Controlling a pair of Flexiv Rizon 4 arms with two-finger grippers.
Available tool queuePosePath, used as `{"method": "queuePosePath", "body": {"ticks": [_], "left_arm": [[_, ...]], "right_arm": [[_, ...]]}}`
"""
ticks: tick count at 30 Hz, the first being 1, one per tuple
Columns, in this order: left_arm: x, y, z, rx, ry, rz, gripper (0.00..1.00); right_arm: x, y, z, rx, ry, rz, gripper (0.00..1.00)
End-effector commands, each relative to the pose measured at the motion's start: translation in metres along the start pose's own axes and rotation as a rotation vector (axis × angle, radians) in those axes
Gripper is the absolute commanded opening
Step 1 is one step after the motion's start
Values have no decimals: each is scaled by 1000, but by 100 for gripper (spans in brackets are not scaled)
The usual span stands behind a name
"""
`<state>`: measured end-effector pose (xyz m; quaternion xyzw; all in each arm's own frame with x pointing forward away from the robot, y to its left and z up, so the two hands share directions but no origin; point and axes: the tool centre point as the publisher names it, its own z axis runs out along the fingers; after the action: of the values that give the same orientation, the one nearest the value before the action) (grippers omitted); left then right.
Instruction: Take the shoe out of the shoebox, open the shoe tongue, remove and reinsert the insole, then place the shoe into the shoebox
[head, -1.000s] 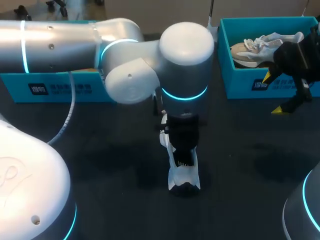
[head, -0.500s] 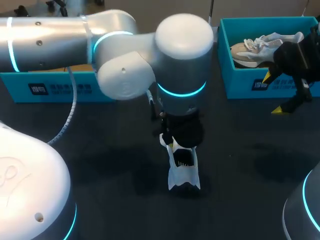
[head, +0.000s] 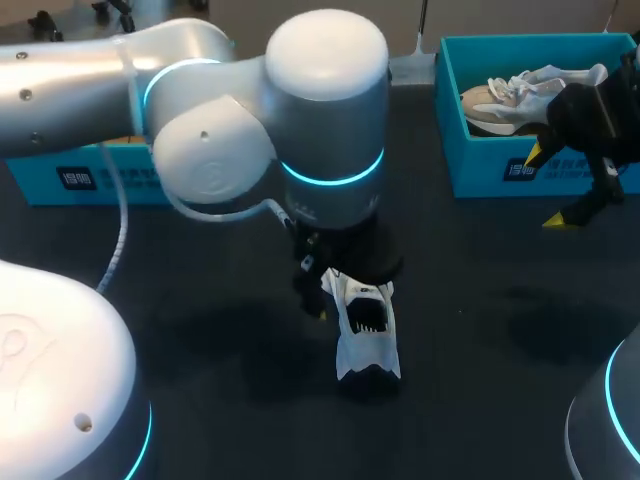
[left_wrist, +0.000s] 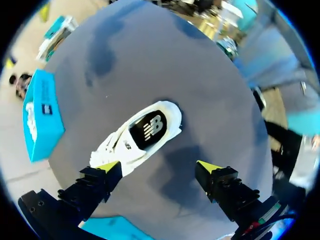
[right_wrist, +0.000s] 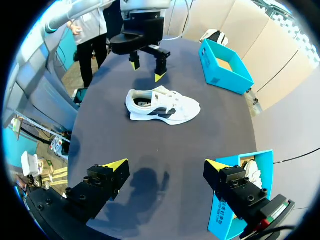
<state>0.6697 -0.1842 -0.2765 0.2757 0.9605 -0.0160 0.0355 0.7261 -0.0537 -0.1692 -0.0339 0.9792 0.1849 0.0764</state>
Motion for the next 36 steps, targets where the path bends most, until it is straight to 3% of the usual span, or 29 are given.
{"method": "queuePosePath", "body": {"ticks": [1, 6, 12, 13, 20, 25, 27, 36], "left_arm": [[1, 4, 2, 12, -3, -27, 100], [1, 4, 2, 12, -3, -27, 100], [15, -6, -7, 34, -18, -290, 100], [20, -10, -8, 16, -68, -330, 100], [36, -23, -8, 39, -90, -438, 100], [46, -44, 10, -1, -109, -468, 100], [50, -52, 17, 26, -95, -475, 100], [36, -67, 41, 31, -111, -512, 100]], "right_arm": [[-2, 1, 2, 4, 3, 1, 100], [-2, 1, 2, 4, 3, 1, 100], [-2, 1, 2, 4, 3, 1, 100], [-2, 1, 2, 4, 3, 1, 100], [-2, 1, 2, 4, 3, 1, 100], [-2, 1, 2, 4, 3, 1, 100], [-2, 1, 2, 4, 3, 1, 100], [-2, 1, 2, 4, 3, 1, 100]]}}
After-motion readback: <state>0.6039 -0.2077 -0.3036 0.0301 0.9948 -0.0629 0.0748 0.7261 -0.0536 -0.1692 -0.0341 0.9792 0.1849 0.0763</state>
